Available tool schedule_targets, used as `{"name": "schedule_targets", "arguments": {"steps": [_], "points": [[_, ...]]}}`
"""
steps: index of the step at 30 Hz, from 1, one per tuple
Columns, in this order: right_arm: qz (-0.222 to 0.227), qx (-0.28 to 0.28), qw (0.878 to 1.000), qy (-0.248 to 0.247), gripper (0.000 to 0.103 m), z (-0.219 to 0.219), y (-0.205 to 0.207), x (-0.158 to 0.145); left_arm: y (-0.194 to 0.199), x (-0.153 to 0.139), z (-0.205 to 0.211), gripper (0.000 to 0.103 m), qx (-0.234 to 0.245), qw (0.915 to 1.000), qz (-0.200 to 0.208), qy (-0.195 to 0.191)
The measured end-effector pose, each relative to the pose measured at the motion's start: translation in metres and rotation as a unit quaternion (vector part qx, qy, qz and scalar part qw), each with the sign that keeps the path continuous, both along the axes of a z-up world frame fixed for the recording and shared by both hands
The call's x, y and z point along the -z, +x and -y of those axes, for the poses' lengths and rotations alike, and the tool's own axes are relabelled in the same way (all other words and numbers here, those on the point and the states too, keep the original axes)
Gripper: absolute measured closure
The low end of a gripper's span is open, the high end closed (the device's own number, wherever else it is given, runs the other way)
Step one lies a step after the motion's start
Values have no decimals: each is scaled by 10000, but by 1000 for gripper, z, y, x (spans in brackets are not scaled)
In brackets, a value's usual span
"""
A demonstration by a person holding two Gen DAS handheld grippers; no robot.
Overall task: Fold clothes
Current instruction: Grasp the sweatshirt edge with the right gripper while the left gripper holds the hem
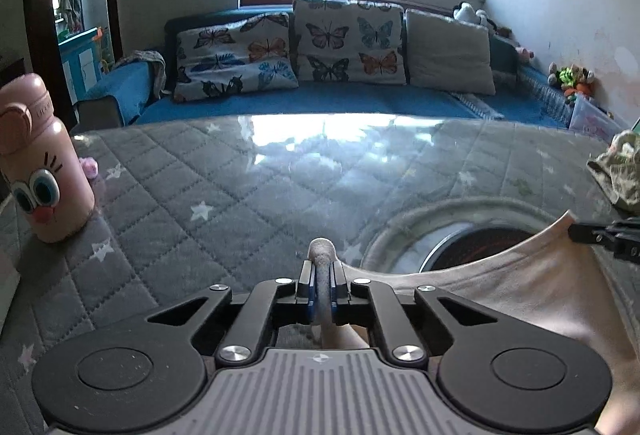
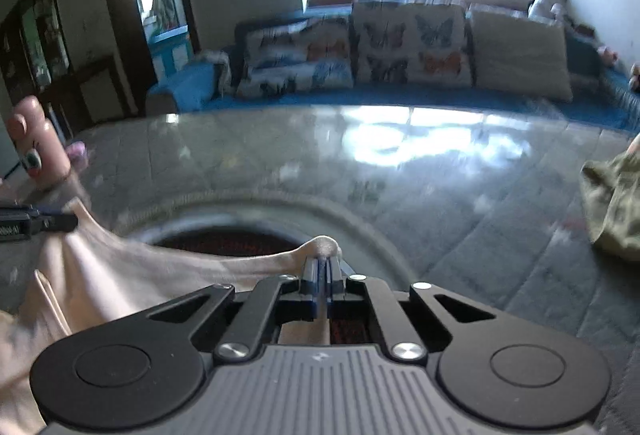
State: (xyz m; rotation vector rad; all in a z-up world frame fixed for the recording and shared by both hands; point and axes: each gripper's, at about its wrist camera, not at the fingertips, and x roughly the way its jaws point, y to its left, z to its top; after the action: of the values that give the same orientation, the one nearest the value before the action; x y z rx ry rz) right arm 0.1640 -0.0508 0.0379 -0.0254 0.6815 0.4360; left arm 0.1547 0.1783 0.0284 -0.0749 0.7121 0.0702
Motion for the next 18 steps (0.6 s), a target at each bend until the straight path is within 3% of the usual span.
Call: {"name": "schedule_targets", "arguments": {"steps": [6,11,13,16,18], "points": [[484,266,9985,-38,100,3,4,-16,12,4,0,95,-46,10000,-32,-12],[92,299,9991,-301,98,-3,21,0,23,10,1,92,-106,9999,-128,-22],[-12,262,9988,-406,94,-5,24,5,18,9,0,84,-105,9999,-112,-1],[-8,195,9989,-424,92,-2,17,0,6,2,-2,63,-83,10000,-32,40],[2,97,9991,-409,90,-1,10,-5,-5,-4,1,62,-10,10000,19,64]]}}
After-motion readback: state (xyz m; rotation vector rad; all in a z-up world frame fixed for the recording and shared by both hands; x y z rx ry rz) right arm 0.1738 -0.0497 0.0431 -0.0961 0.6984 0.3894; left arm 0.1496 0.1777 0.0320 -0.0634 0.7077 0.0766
